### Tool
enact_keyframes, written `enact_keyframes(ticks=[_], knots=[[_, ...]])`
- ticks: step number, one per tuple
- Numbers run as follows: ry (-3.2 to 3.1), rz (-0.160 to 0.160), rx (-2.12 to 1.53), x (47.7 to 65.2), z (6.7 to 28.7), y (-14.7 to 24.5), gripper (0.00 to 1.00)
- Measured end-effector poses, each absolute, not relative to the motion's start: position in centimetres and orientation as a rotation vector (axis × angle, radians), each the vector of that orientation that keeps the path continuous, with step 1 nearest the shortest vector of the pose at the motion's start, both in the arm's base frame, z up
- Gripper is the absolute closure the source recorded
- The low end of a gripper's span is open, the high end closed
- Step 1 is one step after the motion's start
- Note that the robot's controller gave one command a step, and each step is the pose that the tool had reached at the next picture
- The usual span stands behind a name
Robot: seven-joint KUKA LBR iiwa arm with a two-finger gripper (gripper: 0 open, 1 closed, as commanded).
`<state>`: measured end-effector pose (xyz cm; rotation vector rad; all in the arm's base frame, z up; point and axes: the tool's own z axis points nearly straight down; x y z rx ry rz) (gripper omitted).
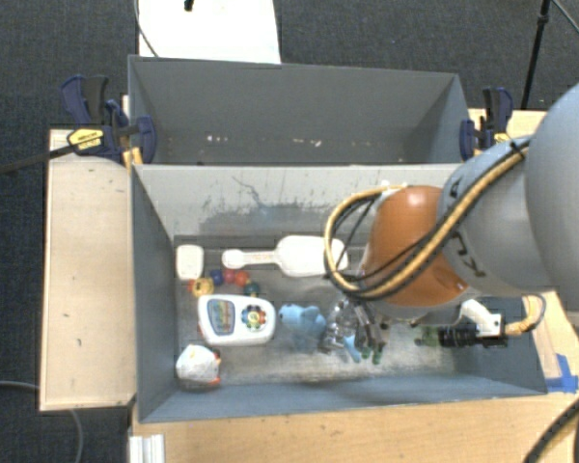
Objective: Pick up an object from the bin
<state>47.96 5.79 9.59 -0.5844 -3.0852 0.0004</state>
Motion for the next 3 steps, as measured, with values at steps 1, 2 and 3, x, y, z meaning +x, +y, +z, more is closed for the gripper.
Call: enact_keyframes(ticks=[1,2,3], knots=[[-3.090,-0.002,-0.584,48.1,10.5,5.8,1.00],[-3.088,-0.001,-0.582,48.0,11.3,5.8,1.00],[-3.088,-0.001,-0.583,48.0,12.3,5.8,1.00]])
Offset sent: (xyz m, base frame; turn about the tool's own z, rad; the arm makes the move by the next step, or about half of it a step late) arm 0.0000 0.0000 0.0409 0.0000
